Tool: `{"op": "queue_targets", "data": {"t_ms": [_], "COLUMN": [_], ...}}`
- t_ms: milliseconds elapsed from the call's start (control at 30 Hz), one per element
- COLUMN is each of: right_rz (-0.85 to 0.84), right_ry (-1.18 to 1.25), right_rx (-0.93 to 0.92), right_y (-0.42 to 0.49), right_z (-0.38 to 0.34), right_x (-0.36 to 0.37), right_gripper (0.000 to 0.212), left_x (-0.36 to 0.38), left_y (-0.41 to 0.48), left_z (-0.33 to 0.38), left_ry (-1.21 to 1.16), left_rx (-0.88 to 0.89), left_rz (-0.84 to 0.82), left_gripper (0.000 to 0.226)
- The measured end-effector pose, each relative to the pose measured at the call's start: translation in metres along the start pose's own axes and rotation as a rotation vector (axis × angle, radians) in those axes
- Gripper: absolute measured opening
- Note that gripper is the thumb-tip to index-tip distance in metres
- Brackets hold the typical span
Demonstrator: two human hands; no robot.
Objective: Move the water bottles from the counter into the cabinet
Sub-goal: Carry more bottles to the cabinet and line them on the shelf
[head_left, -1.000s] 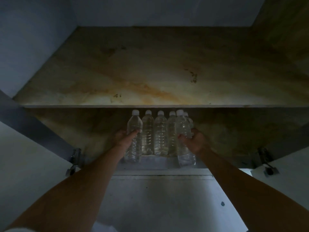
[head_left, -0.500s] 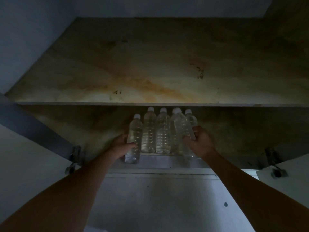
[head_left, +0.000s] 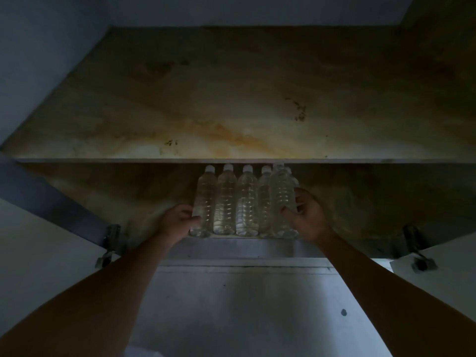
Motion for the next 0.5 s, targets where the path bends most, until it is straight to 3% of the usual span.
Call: {"op": "queue_targets", "data": {"t_ms": [100, 300, 500], "right_rz": [0.029, 0.062, 0.079], "right_ry": [-0.017, -0.125, -0.259], "right_rx": [-0.006, -0.025, -0.021], "right_y": [0.0, -0.006, -0.023], "right_z": [-0.004, -0.003, -0.004], "right_x": [0.0, -0.001, 0.009], "right_gripper": [0.043, 0.042, 0.059], "left_x": [0.003, 0.007, 0.025], "left_y": [-0.004, -0.015, -0.04], "left_z": [0.009, 0.019, 0.031], "left_ry": [0.012, 0.123, 0.506], "left_rx": [0.038, 0.077, 0.157], "left_rz": [0.079, 0.163, -0.008], "left_gripper": [0.024, 0.018, 0.044]}}
Point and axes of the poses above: each hand's wrist, its own y-axis towards the middle knuckle, its own x-axis out of the palm, z = x × y, the point moved 6 cm from there along y, towards the middle knuckle, and after that the axes turned 9 degrees about -z, right-handed, at the moved point
